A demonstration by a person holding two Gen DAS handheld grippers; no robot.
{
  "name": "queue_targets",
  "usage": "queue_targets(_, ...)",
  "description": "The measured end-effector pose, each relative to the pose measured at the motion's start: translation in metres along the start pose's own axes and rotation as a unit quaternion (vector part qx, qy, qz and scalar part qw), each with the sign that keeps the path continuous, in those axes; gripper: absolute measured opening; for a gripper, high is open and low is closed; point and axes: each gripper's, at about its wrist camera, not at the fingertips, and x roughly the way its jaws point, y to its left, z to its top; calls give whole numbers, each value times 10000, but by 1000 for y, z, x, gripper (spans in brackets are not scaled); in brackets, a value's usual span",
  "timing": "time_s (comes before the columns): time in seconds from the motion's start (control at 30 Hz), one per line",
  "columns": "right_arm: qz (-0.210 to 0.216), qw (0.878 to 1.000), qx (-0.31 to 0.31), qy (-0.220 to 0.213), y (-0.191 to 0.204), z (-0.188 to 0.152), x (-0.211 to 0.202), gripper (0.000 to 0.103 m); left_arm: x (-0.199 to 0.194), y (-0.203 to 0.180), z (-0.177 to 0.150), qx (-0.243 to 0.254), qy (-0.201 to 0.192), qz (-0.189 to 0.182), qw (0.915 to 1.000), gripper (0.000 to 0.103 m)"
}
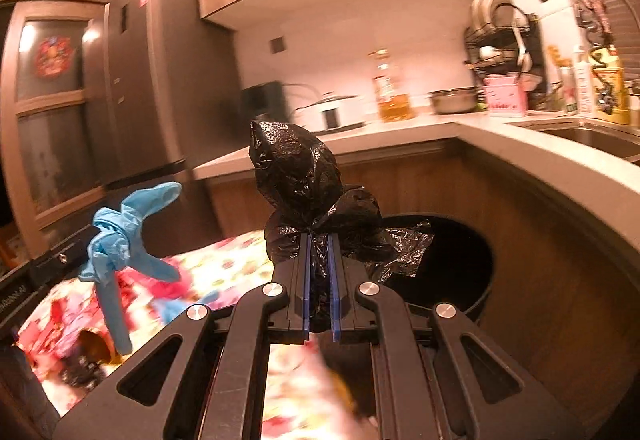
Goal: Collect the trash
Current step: 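Carry the black bag to the black bin and open the right tool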
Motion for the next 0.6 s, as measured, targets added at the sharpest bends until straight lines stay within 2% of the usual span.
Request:
queue_targets(0.23,-216,9996,110,-133,-32,14,14,9,51,-37,-1,164,91,-392,9991,6)
queue_targets(0.6,-163,9996,195,-130,-55,19,33,9,96,-57,-7,122,236,-707,9971,6)
